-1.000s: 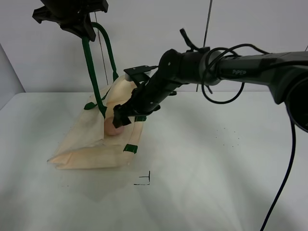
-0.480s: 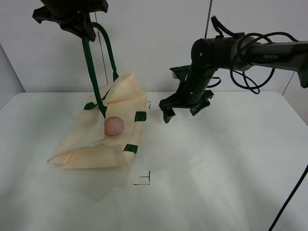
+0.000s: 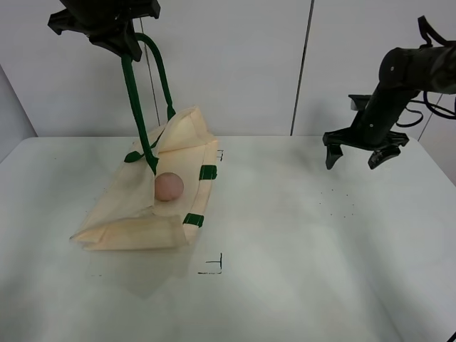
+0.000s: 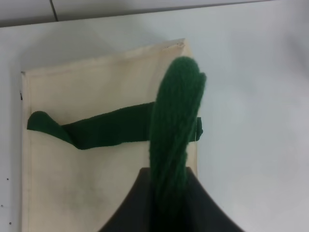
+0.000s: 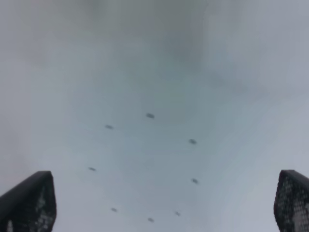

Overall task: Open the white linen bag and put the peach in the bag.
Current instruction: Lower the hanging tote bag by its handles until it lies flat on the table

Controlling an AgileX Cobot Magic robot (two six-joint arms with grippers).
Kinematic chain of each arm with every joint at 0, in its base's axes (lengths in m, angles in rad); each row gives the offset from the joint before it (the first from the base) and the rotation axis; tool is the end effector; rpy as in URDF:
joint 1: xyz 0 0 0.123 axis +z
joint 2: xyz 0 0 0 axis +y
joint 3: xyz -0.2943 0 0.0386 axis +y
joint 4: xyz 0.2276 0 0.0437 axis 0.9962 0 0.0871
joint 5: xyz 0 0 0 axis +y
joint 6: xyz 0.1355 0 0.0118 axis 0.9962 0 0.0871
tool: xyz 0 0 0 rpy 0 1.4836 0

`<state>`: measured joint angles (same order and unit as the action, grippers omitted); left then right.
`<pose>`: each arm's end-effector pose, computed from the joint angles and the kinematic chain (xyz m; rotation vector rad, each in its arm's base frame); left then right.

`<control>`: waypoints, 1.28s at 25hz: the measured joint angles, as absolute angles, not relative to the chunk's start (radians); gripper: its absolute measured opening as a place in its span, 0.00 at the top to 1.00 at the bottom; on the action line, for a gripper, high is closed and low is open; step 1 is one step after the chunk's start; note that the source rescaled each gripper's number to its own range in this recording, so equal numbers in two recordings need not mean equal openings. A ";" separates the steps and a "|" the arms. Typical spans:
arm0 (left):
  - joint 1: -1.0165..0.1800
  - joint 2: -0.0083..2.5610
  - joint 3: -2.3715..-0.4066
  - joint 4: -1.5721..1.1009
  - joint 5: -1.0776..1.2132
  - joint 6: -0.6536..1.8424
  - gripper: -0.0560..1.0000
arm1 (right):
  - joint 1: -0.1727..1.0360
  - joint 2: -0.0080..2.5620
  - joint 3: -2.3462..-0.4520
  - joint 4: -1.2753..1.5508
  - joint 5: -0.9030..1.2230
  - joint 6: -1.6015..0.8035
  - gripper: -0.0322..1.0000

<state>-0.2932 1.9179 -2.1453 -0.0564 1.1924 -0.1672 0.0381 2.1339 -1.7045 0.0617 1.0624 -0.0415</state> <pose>0.4145 -0.1326 0.3760 0.1529 2.4615 -0.2752 0.4368 0.0240 0.1623 -0.0804 2.9731 0.0835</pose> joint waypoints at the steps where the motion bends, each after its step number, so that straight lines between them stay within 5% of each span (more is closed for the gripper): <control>1: -0.293 1.918 -2.145 -0.056 1.192 -0.167 0.95 | 0.027 2.134 -1.704 0.062 1.083 -0.042 0.00; 8: -0.293 1.918 -2.145 -0.056 1.192 -0.167 0.95 | 0.016 2.121 -1.680 0.054 1.205 -0.045 0.00; 14: -0.293 1.918 -2.145 -0.056 1.192 -0.167 0.95 | 0.016 1.961 -1.456 0.050 1.213 -0.036 0.00; 32: -0.293 1.918 -2.145 -0.056 1.192 -0.164 0.95 | 0.016 0.791 -0.604 0.044 1.111 -0.006 0.00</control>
<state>-0.2932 1.9179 -2.1453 -0.0564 1.1924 -0.1642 0.0157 0.7908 -0.6042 0.0436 1.1106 -0.0059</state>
